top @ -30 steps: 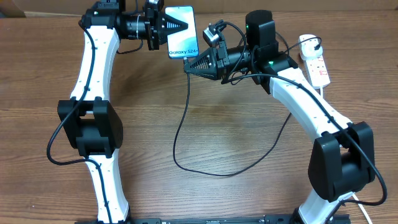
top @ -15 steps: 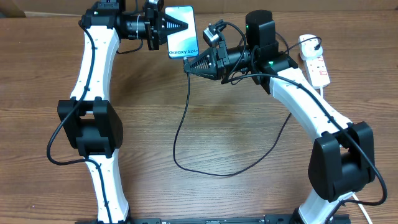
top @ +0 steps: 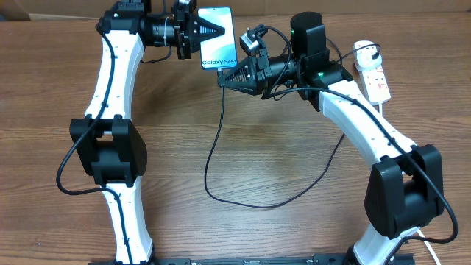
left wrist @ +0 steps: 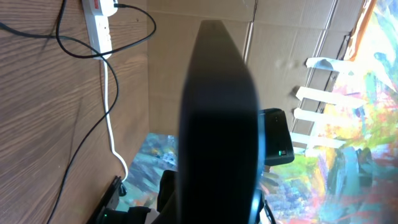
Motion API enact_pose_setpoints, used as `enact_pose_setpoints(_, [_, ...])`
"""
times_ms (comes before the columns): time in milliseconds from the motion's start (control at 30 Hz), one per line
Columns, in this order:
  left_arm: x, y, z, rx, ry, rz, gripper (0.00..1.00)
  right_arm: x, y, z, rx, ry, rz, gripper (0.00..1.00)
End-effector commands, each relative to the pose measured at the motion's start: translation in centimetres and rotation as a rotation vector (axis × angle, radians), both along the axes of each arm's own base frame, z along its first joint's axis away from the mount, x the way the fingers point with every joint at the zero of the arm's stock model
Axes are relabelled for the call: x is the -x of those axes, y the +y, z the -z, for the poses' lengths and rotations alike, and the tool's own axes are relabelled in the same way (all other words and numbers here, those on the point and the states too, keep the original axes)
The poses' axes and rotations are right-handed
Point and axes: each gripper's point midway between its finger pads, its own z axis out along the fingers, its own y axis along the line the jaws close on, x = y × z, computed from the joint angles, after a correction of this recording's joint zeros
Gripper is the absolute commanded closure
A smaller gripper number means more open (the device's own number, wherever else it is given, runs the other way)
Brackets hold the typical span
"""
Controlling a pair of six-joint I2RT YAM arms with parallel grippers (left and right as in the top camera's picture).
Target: Plug charger to phone and switch on socket
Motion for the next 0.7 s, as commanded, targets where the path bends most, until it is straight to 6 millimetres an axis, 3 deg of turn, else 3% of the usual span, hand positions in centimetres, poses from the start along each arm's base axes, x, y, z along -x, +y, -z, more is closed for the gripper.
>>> enact_pose_setpoints(0, [1.16,-0.65,-2.31,0.063,-0.038,0.054,0.96,-0.31,0.06,-0.43,0.001,-0.018,0.017,0.96])
enact_pose_setpoints(667, [1.20,-0.57,-2.41,0.069,-0.036,0.056,0.96,-0.70,-0.32,-0.40,0.003,-0.014,0.032,0.96])
